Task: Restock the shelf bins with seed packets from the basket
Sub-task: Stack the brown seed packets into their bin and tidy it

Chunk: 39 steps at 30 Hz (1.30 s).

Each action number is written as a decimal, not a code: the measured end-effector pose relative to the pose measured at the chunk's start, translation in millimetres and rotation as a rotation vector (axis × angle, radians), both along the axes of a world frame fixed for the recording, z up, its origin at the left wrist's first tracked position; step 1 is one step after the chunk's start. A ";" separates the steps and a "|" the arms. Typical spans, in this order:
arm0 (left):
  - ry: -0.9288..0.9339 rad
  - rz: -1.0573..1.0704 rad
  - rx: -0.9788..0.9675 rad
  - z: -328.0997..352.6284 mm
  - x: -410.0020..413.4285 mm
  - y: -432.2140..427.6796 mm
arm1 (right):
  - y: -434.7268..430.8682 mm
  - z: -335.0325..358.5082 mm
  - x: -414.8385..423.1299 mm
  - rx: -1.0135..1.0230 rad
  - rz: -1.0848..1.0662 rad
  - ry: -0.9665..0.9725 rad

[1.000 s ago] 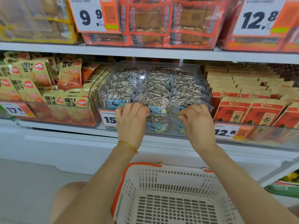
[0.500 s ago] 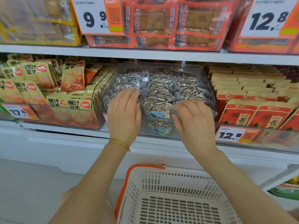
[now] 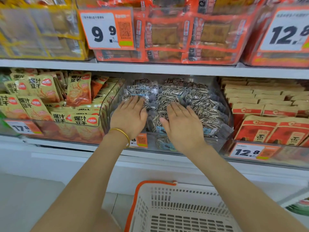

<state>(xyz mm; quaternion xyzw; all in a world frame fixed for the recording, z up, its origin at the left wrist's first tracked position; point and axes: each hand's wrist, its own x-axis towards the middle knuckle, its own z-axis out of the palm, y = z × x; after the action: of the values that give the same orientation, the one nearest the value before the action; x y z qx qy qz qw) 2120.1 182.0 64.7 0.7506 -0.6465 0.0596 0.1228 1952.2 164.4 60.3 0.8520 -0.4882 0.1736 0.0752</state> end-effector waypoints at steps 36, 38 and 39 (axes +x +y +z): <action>0.004 -0.167 0.300 28.4 -62.3 -39.2 | -33.6 16.7 -62.7 0.209 -0.143 0.014; 0.019 -0.173 0.311 25.2 -64.9 -35.5 | -31.2 14.3 -63.5 0.189 -0.136 0.017; 0.021 -0.174 0.319 23.4 -66.4 -34.7 | -30.5 13.2 -63.6 0.186 -0.130 0.021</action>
<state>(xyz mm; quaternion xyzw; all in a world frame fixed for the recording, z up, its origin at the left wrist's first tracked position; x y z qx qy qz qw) 2053.7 147.2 88.0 0.7023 -0.7090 -0.0624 0.0135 1888.6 133.9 73.6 0.8235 -0.5558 0.1132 0.0121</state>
